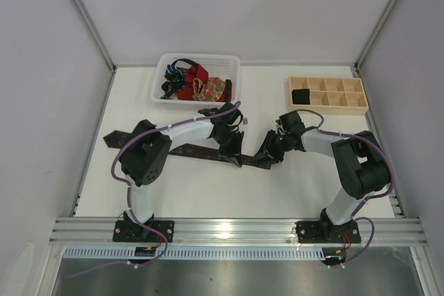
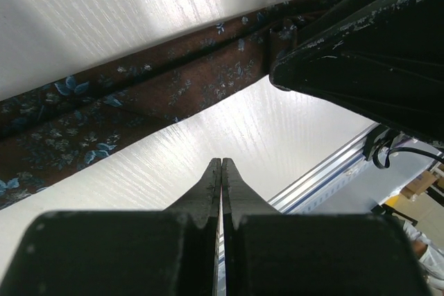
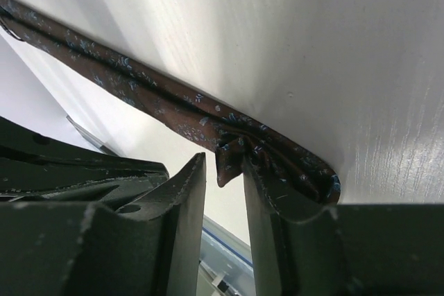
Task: Roll the ties
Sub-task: Roll the tie
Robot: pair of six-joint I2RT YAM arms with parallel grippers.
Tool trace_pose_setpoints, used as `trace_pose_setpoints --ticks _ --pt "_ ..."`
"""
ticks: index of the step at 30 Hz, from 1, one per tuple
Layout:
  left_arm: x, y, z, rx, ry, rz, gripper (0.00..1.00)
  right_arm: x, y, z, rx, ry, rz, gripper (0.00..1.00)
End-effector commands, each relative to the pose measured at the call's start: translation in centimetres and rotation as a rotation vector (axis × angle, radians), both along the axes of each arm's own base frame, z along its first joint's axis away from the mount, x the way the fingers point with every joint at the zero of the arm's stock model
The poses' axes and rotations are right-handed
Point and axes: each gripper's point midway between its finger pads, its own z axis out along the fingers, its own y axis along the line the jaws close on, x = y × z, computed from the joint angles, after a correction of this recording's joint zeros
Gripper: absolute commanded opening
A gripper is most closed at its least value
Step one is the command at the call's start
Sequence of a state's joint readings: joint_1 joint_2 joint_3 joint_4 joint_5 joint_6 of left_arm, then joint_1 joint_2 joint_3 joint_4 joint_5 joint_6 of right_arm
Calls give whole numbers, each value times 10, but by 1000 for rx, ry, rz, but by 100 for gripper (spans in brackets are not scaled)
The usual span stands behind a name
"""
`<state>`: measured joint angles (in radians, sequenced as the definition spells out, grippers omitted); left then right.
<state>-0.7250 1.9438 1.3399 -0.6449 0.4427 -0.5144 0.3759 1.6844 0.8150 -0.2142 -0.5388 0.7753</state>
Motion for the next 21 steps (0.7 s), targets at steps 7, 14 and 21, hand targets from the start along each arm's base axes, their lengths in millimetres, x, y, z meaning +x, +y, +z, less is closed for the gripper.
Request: trace_pose_setpoints --ticks 7,14,21 --pt "8 -12 28 -86 -28 -9 0 -4 0 5 24 -47 -4 37" --pt "16 -15 32 -116 -9 17 1 -9 -2 7 33 -65 0 37" --pt "20 -20 36 -128 -11 22 1 -10 -1 13 66 -97 -10 34"
